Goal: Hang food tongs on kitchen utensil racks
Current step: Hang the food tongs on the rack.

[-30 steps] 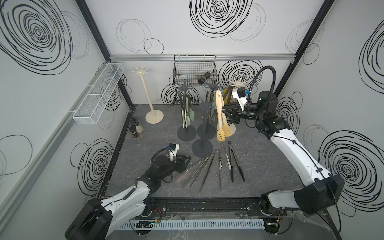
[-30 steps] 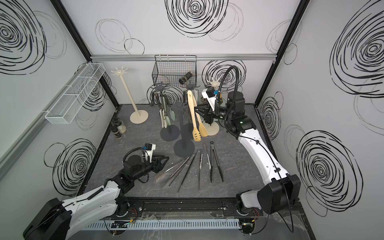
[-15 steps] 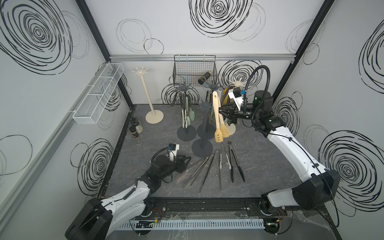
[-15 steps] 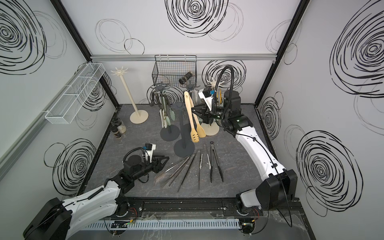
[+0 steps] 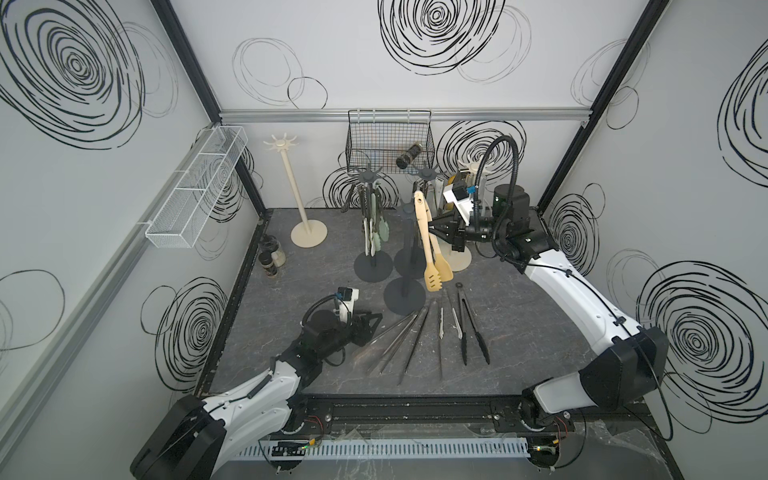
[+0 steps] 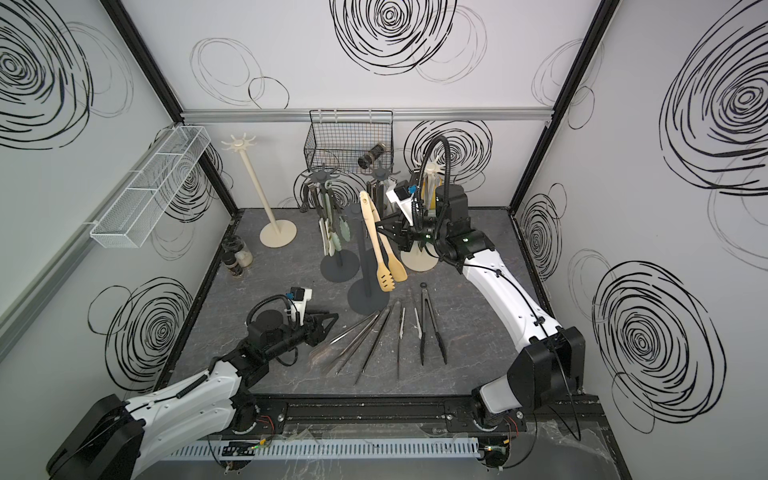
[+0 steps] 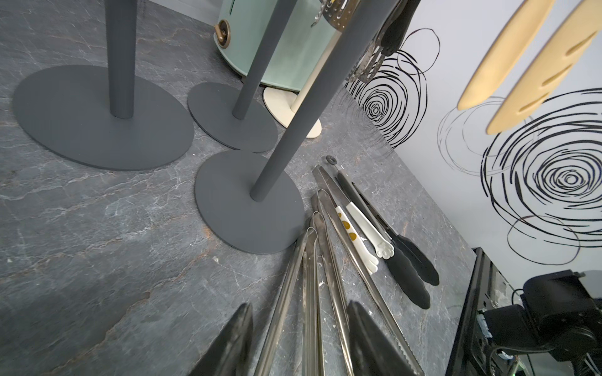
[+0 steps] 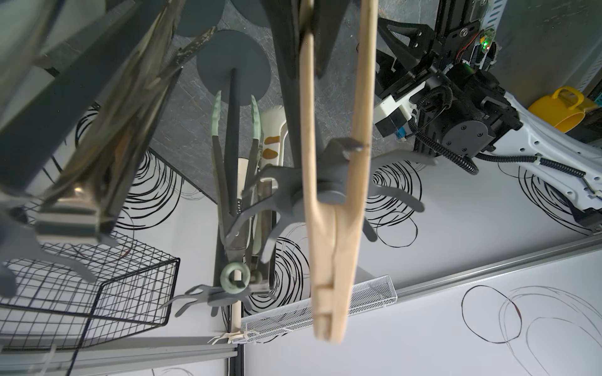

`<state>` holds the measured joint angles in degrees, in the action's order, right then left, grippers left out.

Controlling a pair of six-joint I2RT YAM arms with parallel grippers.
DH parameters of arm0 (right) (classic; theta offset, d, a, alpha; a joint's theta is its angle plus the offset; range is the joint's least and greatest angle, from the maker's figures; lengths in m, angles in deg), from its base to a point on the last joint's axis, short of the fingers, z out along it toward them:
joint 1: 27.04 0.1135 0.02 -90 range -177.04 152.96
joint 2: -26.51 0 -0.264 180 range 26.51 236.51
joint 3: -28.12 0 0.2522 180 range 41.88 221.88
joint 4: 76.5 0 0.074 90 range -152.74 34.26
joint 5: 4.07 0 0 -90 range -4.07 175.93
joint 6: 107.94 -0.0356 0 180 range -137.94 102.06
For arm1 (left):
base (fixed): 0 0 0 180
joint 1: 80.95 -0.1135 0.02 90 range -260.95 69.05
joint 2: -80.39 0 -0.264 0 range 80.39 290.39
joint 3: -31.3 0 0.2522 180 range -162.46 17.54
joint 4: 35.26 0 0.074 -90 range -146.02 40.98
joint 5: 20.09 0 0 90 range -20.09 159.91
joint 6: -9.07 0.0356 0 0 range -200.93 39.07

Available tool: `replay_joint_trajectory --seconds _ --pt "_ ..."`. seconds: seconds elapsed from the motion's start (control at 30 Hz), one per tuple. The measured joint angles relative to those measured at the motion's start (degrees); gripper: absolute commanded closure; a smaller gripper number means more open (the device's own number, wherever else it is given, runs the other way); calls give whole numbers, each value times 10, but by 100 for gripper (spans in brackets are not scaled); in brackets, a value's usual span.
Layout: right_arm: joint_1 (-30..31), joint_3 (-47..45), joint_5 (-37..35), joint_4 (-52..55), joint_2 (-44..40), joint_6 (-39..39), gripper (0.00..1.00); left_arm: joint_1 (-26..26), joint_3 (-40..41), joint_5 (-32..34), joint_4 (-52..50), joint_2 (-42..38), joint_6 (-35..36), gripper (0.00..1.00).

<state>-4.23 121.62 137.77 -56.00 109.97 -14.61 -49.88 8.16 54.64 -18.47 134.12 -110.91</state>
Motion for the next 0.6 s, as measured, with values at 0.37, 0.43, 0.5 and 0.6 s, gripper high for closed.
replay_joint_trajectory --seconds 0.37,0.43,0.5,0.6 --pt "3 -75 -24 -50 -30 4 100 0 0 -3 14 10 0 49" --pt "3 -83 -28 -61 -32 3 100 0 0 -3 15 10 0 49" --pt "3 -87 -31 -72 -33 3 97 0 0 -3 16 10 0 49" --pt "3 -89 -35 -79 -33 0 89 0 0 -3 18 10 0 49"
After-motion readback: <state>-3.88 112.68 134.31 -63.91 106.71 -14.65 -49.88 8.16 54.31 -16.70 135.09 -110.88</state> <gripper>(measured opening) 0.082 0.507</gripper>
